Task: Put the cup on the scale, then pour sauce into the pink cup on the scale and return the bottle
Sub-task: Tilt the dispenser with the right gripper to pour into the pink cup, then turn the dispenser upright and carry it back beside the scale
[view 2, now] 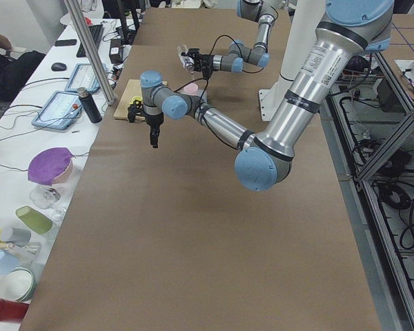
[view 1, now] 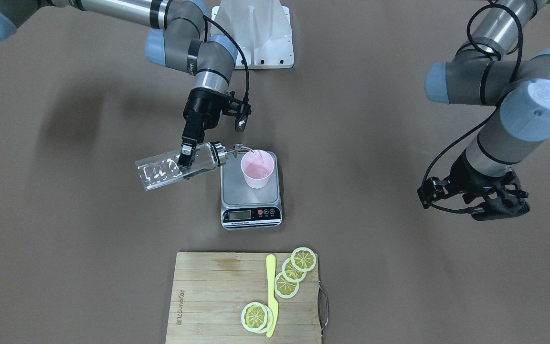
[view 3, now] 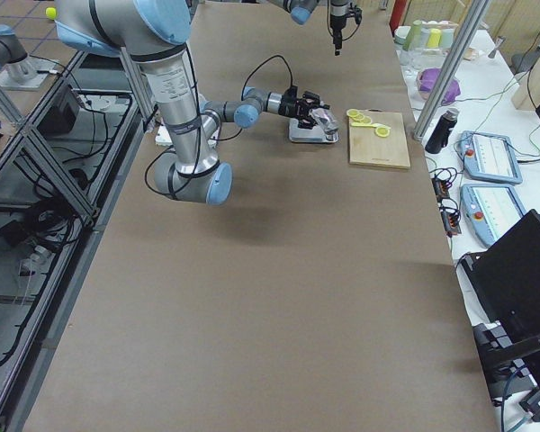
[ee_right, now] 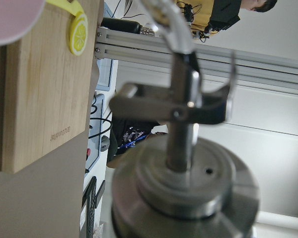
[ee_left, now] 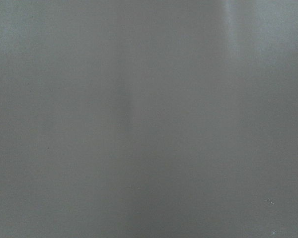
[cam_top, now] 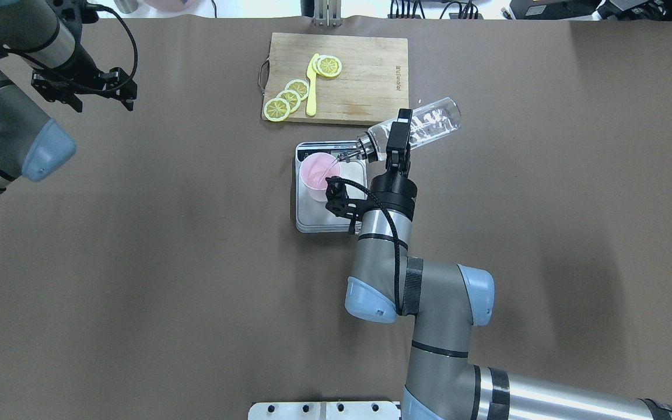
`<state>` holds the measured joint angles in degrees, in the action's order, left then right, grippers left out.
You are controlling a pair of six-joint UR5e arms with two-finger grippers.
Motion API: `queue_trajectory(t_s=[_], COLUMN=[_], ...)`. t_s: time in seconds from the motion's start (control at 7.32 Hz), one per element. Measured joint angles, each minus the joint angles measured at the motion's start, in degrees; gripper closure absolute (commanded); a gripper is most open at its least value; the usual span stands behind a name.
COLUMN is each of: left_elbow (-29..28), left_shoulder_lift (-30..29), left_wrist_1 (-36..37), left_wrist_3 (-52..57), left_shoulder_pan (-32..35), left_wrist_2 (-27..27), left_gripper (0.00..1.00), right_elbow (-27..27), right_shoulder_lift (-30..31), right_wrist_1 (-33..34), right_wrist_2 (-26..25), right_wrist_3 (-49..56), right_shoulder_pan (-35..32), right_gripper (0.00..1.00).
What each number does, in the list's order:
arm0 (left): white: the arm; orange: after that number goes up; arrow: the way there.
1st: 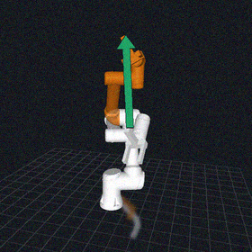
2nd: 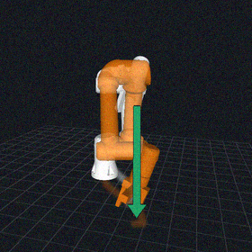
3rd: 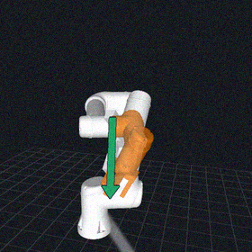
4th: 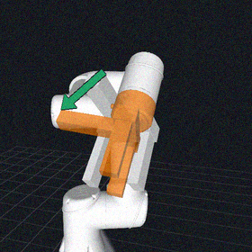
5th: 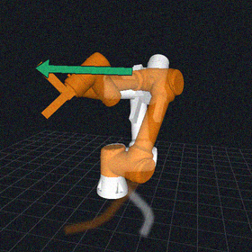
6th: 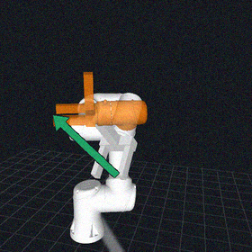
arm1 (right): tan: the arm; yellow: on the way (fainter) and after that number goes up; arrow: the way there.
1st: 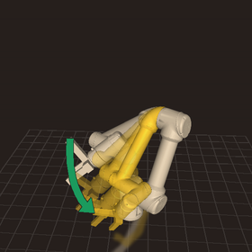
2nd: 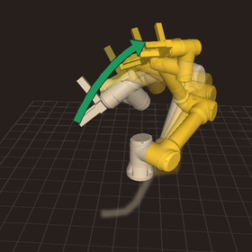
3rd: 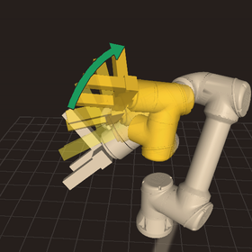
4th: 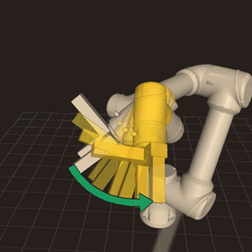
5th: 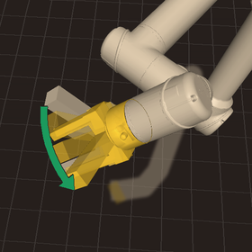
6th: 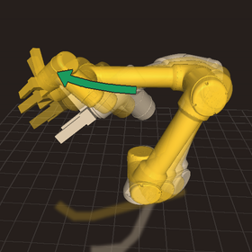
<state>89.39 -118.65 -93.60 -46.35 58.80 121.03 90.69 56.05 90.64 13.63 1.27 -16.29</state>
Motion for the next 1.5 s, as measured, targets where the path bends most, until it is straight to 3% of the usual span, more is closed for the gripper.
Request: queue_trajectory(t_s=[0.27, 0.82, 1.09, 1.5], left_elbow=[0.0, 0.1, 0.1, 0.3], left_shoulder_lift=[0.0, 0.0, 0.0, -0.3], left_wrist_1=[-0.1, -0.1, 0.0, 0.0], left_wrist_3=[0.0, -0.1, -0.1, -0.3], left_shoulder_pan=[0.0, 0.0, 0.0, 0.0], left_wrist_2=[0.0, 0.0, 0.0, -0.1], left_gripper=[0.01, 0.01, 0.01, 0.01], right_elbow=[0.0, 0.6, 4.2, 10.9], right_shoulder_lift=[0.1, 1.2, 3.2, 11.9], right_wrist_1=[-2.6, -14.7, -15.7, -21.1], right_wrist_2=[0.6, 10.6, 16.6, 24.4], right_wrist_3=[-1.0, -11.2, -21.2, -36.6], right_shoulder_pan=[0.0, -1.0, -2.3, -4.0], right_gripper=[1.0, 1.0, 1.0, 1.0])
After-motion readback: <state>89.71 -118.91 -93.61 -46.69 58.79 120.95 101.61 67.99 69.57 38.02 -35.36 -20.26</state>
